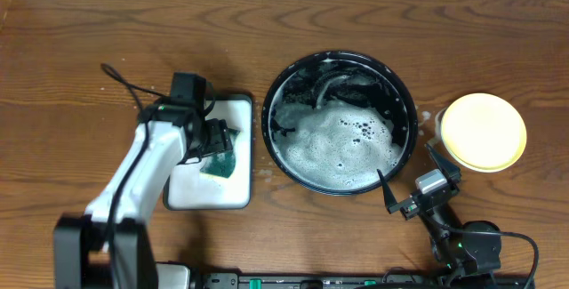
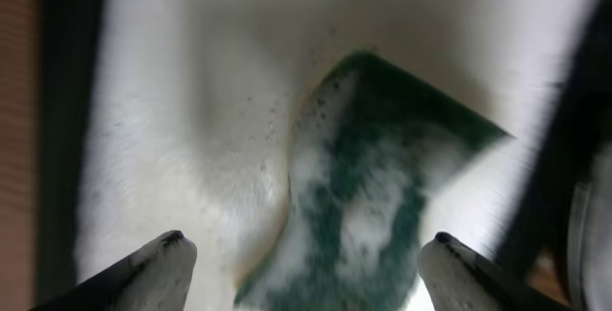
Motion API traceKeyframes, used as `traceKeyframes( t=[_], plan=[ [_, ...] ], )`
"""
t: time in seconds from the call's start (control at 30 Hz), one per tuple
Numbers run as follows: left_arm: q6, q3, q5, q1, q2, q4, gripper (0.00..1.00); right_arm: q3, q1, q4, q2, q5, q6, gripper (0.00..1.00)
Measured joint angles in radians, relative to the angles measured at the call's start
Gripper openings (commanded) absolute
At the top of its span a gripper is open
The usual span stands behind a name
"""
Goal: Clean dirty plates on tray and stack at the side
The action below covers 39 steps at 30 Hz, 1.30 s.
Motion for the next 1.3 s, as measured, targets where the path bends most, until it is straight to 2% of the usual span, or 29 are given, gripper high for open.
traceKeyframes(
  t=[0.23,0.43,0.7,1.0,1.3],
  plan=[
    [0.001,-0.084,-0.015,-0.002,-0.401,0.025,0.81,0.0,0.0,0.0,0.0,0.0,0.0,0.99],
    [0.003,-0.262,-0.026,-0.002,-0.765,0.279,0.81,0.0,0.0,0.0,0.0,0.0,-0.002,0.99],
    [0.003,-0.541,-0.048,0.0,-1.152,0.492,0.81,0.0,0.0,0.0,0.0,0.001,-0.002,0.99],
    [0.003,-0.794,-0.059,0.005,-1.454,0.569,0.81,0.0,0.0,0.0,0.0,0.001,-0.003,0.99],
    [0.003,-0.921,-0.072,0.005,-1.479,0.674,0.81,0.0,0.0,0.0,0.0,0.001,-0.002,0.99]
  ],
)
